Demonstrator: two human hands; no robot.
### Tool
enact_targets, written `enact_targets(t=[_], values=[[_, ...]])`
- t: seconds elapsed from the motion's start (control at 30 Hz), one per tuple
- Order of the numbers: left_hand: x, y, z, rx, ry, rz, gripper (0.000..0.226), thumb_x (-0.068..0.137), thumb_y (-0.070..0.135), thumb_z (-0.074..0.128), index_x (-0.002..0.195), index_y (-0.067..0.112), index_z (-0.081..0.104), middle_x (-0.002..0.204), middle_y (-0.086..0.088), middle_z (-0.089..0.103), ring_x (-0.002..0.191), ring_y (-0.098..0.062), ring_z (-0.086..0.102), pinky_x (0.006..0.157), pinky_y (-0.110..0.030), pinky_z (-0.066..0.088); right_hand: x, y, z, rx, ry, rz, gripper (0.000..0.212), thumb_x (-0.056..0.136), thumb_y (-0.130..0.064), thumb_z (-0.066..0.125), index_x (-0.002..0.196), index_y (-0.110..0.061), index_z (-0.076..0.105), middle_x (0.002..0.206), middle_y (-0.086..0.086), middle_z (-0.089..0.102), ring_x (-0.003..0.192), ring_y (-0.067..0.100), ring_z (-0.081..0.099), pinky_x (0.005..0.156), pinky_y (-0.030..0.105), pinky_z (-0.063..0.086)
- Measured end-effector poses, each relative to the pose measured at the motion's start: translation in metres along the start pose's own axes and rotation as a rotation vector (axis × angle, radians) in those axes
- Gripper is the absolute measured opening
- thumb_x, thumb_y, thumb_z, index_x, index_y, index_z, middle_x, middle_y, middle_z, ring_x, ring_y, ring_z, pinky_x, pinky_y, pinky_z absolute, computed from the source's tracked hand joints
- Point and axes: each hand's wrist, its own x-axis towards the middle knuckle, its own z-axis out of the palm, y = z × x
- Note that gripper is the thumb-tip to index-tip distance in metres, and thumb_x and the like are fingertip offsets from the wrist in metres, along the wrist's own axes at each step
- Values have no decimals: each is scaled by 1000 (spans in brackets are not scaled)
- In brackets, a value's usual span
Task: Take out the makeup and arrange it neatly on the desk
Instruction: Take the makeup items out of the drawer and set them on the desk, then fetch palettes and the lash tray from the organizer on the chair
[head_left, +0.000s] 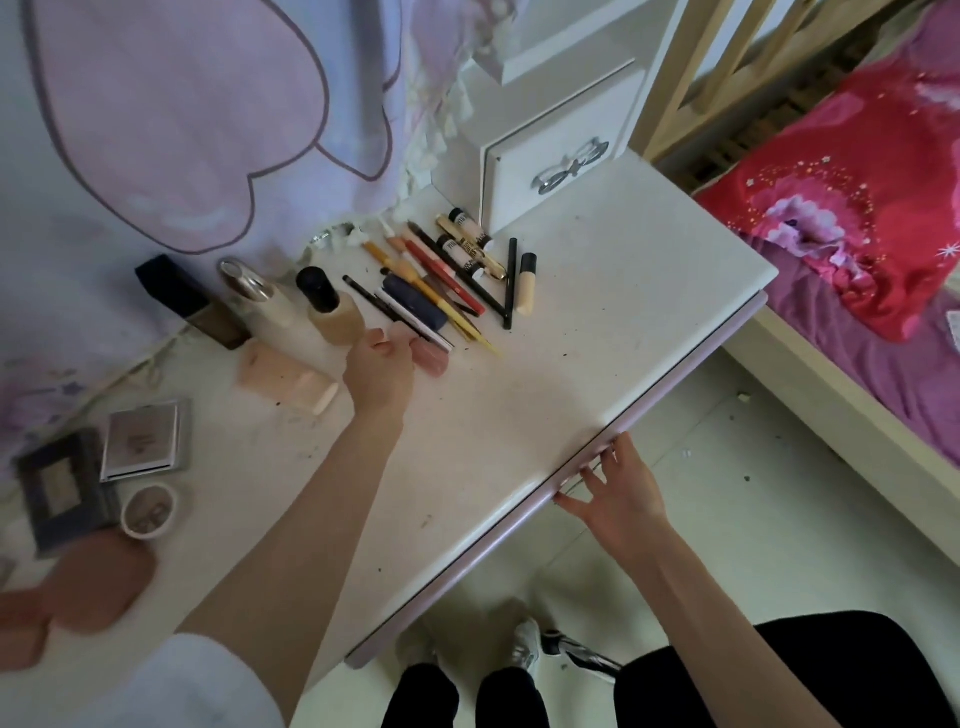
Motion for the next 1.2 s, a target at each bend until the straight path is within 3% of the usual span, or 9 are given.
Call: enact_targets(t=[0.2,0.33,0.4,0.57,0.7,0.83,1.0,1.1,1.2], values=[[-17,-11,3,88,-67,82,41,95,20,39,135,8,40,137,-7,47,125,-25,44,105,-34,34,-3,-4,3,19,16,8,27,99,-38,38,110,-20,55,128,-3,49,121,23,48,70,46,50],[-31,-19,2,118,-216,118,57,96,33,43,146,20,19,152,0,24,137,-19,26,108,-29,23,-4,-5,2,-37,37,23,21,99,-32,41,106,-17,55,126,-2,49,127,25,44,76,51,51],[-38,-25,-2,276,-285,88,63,97,36,41,148,20,10,156,-1,12,142,-23,15,116,-39,16,-7,-9,1,-105,41,37,22,98,-30,44,110,-16,56,124,-2,51,125,25,45,84,53,51],[-64,-50,-31,970,-481,332,63,99,37,32,149,15,1,157,-5,-10,144,-24,-9,116,-42,2,-35,-16,7,-559,-50,-39,42,96,-33,47,131,-10,44,135,10,44,124,26,44,92,42,47],[-88,-46,-66,934,-642,329,66,98,38,35,149,15,-2,157,-7,-8,144,-21,-5,115,-36,6,-66,-14,24,-1133,-29,-341,59,97,-39,42,147,-16,23,151,8,30,135,25,34,110,39,31],[-111,-15,-120,835,-426,520,61,98,40,34,148,17,8,157,-6,4,144,-19,4,116,-39,9,-109,-17,70,-1545,-119,-743,62,95,-49,39,147,-19,22,150,5,33,134,22,37,107,34,30],[-140,10,-233,795,15,763,58,96,42,37,146,22,17,155,-2,14,143,-18,11,115,-39,14,-177,-5,160,-1648,-380,-1252,58,94,-45,44,145,-21,28,146,2,39,132,21,39,107,39,34],[-160,10,-307,853,243,693,58,96,45,33,147,26,13,157,3,6,144,-15,2,116,-38,4,-219,20,207,-1764,-540,-1470,62,94,-49,39,147,-22,22,151,1,31,137,20,31,112,44,25],[-199,-7,-368,851,454,586,58,95,46,33,147,23,19,156,-1,13,144,-21,8,115,-41,8,-256,55,242,-1815,-761,-1586,66,94,-53,35,149,-26,13,156,0,19,143,18,17,115,46,14]])
